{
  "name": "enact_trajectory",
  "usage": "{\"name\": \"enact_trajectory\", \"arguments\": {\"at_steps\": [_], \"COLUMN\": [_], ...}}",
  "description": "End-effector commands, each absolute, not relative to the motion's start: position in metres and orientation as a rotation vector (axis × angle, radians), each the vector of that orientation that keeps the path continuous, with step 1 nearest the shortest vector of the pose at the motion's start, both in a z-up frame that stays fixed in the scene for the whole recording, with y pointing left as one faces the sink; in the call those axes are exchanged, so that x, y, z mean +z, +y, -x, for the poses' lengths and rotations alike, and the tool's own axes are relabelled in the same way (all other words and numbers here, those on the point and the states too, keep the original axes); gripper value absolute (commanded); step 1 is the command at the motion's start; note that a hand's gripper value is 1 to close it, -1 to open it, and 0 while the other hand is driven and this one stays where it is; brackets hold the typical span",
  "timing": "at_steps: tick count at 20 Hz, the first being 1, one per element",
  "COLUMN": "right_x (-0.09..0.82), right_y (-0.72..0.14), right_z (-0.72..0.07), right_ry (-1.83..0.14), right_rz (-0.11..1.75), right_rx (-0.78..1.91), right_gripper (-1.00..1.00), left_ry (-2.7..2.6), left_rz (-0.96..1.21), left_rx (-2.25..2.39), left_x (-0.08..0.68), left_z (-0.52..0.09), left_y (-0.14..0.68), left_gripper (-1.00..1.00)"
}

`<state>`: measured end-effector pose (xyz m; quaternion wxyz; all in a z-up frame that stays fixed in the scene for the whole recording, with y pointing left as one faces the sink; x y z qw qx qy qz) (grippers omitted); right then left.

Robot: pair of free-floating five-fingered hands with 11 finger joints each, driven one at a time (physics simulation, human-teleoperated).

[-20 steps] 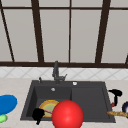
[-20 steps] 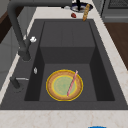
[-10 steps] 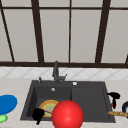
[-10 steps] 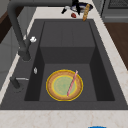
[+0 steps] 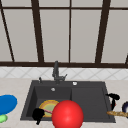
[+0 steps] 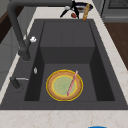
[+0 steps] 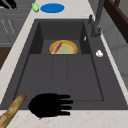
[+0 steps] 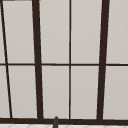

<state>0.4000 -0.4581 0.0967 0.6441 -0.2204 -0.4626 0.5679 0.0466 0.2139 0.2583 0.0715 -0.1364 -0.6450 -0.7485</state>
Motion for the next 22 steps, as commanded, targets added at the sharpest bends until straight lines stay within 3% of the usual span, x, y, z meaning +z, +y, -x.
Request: {"name": "enact_trajectory", "arguments": {"at_steps": [1,6,14,22], "right_x": [0.080,0.098,0.100,0.084], "right_y": [-0.475,-0.477,-0.494,-0.453], "right_z": [-0.401,-0.402,-0.372,-0.377], "right_ry": [-1.023,-0.981,-0.881,-0.729], "right_rz": [0.476,0.371,0.527,0.712], "right_rx": [1.298,1.257,1.368,1.440], "right_gripper": [-1.00,-1.00,-1.00,-1.00], "left_ry": [-1.939,-1.939,-1.939,-1.939], "left_rz": [0.410,0.410,0.410,0.410], "left_rx": [-2.250,-2.250,-2.250,-2.250], "left_x": [0.258,0.258,0.258,0.258], "left_z": [-0.047,-0.047,-0.047,-0.047], "left_y": [0.214,0.214,0.214,0.214], "left_gripper": [0.00,0.00,0.00,0.00]}}
